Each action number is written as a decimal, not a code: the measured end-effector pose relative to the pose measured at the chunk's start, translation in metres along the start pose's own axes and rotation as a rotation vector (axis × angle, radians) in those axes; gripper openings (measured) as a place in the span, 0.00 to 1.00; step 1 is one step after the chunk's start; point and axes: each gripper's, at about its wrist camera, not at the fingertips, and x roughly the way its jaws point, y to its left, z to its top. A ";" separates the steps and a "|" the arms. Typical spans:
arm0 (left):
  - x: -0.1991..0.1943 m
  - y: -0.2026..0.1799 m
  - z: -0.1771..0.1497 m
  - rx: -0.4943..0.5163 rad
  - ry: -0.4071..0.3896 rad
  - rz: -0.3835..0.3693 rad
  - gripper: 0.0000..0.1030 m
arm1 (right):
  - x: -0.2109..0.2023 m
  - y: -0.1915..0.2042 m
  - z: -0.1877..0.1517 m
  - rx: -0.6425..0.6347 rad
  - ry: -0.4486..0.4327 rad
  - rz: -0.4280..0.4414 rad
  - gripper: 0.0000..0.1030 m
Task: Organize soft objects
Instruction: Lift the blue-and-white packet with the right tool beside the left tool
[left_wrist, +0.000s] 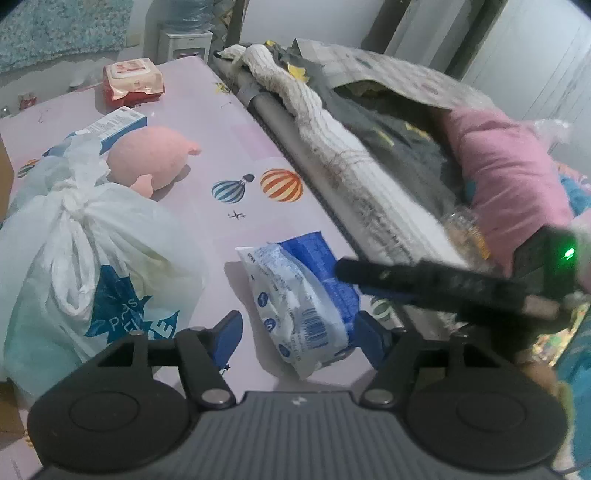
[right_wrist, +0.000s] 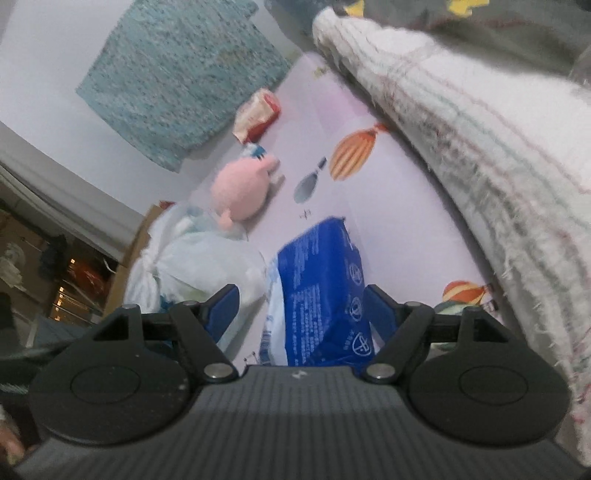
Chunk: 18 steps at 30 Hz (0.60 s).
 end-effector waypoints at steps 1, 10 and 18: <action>0.004 -0.001 0.000 0.005 0.006 0.009 0.70 | 0.000 -0.001 0.002 0.004 -0.005 0.006 0.72; 0.047 0.000 0.008 -0.011 0.110 -0.035 0.74 | 0.021 -0.012 0.010 0.053 0.037 0.014 0.62; 0.080 0.000 0.014 -0.045 0.190 -0.060 0.75 | 0.036 -0.024 0.007 0.103 0.097 -0.004 0.54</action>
